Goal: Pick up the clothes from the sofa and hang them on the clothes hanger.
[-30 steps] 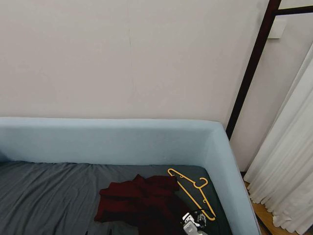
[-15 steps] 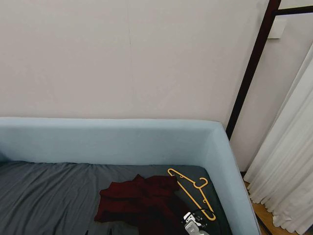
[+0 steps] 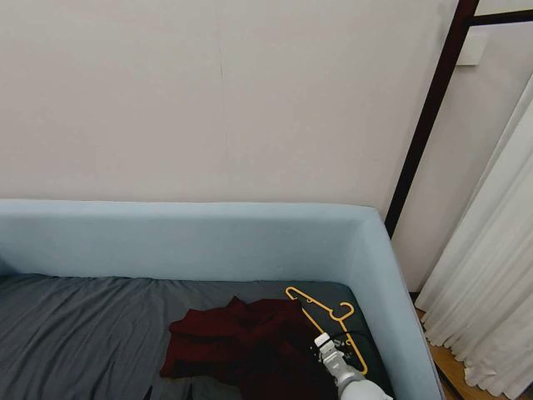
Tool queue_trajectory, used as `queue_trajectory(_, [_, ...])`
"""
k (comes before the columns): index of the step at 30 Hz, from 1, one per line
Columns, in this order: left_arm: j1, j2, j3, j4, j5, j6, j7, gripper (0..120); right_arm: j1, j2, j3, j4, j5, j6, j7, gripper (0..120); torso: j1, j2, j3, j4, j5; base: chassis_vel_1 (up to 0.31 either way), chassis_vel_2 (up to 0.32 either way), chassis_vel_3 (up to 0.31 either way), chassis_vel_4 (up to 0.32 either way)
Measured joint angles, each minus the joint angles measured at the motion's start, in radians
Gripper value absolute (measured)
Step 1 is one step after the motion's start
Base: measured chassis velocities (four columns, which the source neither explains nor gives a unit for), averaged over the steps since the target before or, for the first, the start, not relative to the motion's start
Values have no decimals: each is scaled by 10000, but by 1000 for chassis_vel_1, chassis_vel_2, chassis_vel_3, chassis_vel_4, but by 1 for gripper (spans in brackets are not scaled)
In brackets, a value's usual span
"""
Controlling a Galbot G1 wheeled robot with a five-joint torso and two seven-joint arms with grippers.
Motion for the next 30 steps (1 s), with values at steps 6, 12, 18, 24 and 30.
queue_trajectory(6, [114,209,-3,-876,0,255,-15,98,285,-668,286,643,-840,1295,-791,0,0,-1,1,0,1,0,0,0,0])
queue_trajectory(12, [69,690,150,-2083,-4,790,-119,98,767,-1099,389,1281,-721,1600,-1241,0,1,0,0,2,2,0,0,0,0])
queue_trajectory(18, [-462,1728,621,-2887,-81,1526,-368,98,1031,-1380,544,1962,-48,1659,-1632,0,1,0,1,0,2,0,0,0,0])
queue_trajectory(24, [-1491,3081,1542,-2861,-451,2013,-712,98,1208,-1557,656,2489,328,1619,-1666,0,2,0,1,-1,1,0,0,0,0])
queue_trajectory(30, [-2904,4031,2956,-2011,-487,2149,-980,97,1583,-1518,333,2428,465,1603,-1696,0,2,-1,1,2,0,0,0,0,0])
